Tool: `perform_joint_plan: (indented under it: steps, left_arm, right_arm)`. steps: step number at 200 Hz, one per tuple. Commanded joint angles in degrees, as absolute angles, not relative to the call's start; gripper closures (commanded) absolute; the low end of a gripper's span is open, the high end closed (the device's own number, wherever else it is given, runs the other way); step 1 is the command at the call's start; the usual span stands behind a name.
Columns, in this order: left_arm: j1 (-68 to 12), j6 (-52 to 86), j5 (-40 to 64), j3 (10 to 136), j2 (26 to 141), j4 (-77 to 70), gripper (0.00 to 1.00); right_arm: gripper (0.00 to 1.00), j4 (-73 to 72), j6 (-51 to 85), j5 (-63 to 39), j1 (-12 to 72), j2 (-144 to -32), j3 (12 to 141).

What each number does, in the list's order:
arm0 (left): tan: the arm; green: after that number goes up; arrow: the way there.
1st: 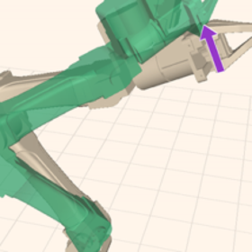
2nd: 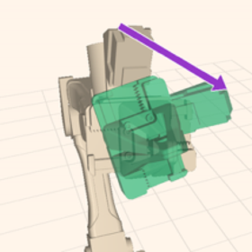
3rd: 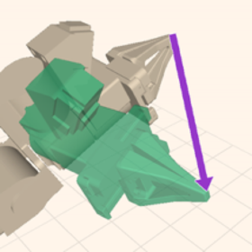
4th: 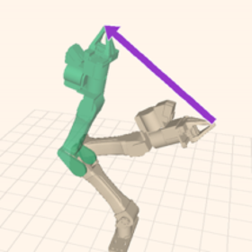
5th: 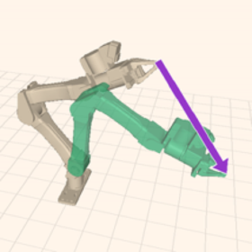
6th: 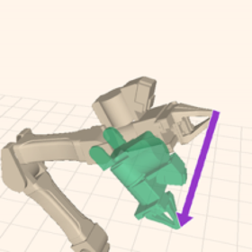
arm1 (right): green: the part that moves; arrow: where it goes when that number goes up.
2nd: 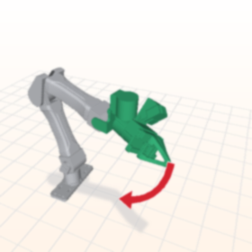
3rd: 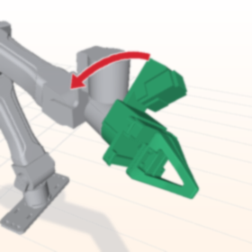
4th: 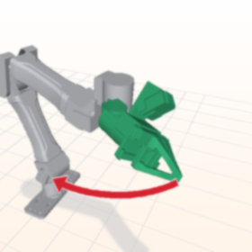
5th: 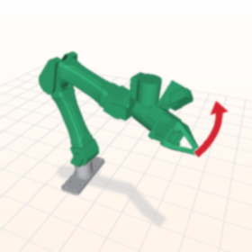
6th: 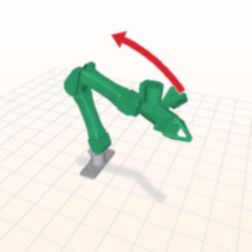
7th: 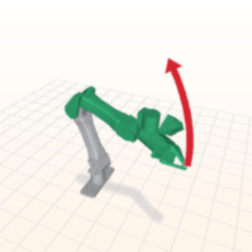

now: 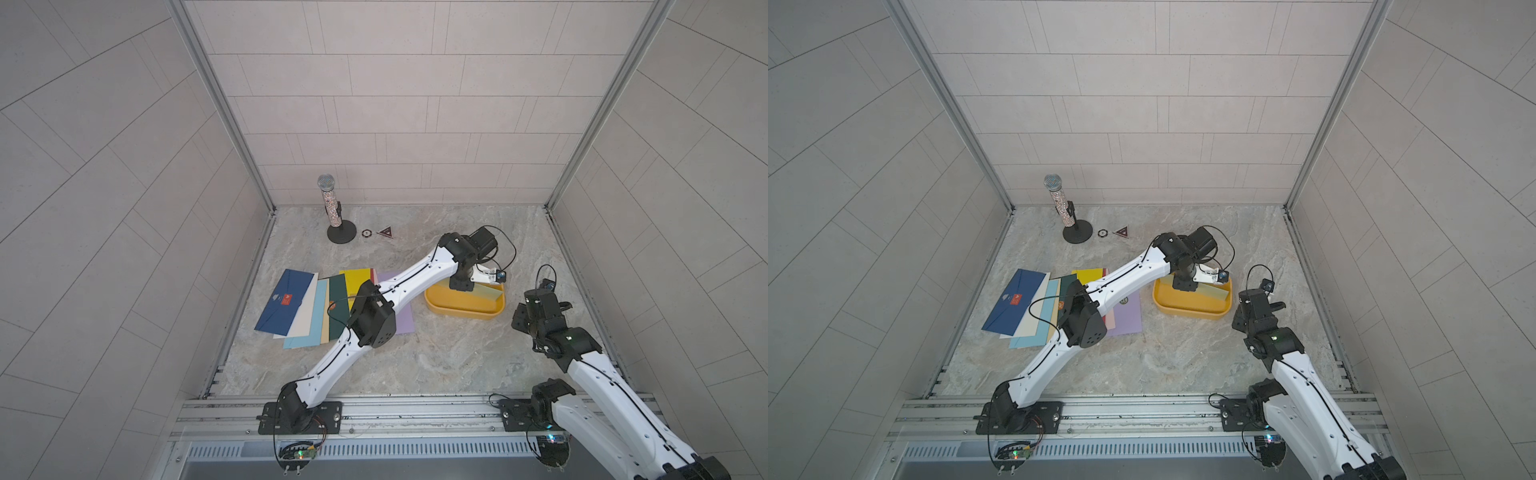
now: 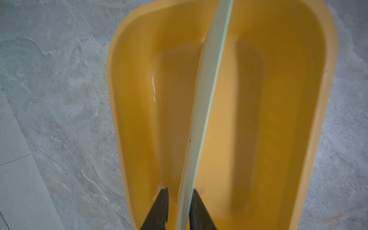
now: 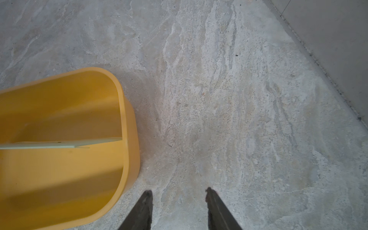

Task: Put the sealed envelopes into the storage box
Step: Place the envelope in the storage box.

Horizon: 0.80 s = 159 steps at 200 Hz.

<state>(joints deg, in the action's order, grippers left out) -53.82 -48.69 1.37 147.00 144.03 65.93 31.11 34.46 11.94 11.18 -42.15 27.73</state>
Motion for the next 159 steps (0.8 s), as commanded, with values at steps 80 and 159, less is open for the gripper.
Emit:
perform_joint_plan:
  steps: [80, 159]
  left_arm:
    - [-53.77, -43.99, -10.24, 144.24, 143.85, 51.01, 0.66]
    - [-50.59, -28.01, -11.64, 138.3, 134.03, 43.01, 0.63]
  right_arm:
    - [0.52, 31.03, 33.49, 11.44, 10.9, -41.84, 27.85]
    - [0.52, 30.94, 33.5, 11.38, 10.81, -42.34, 28.07]
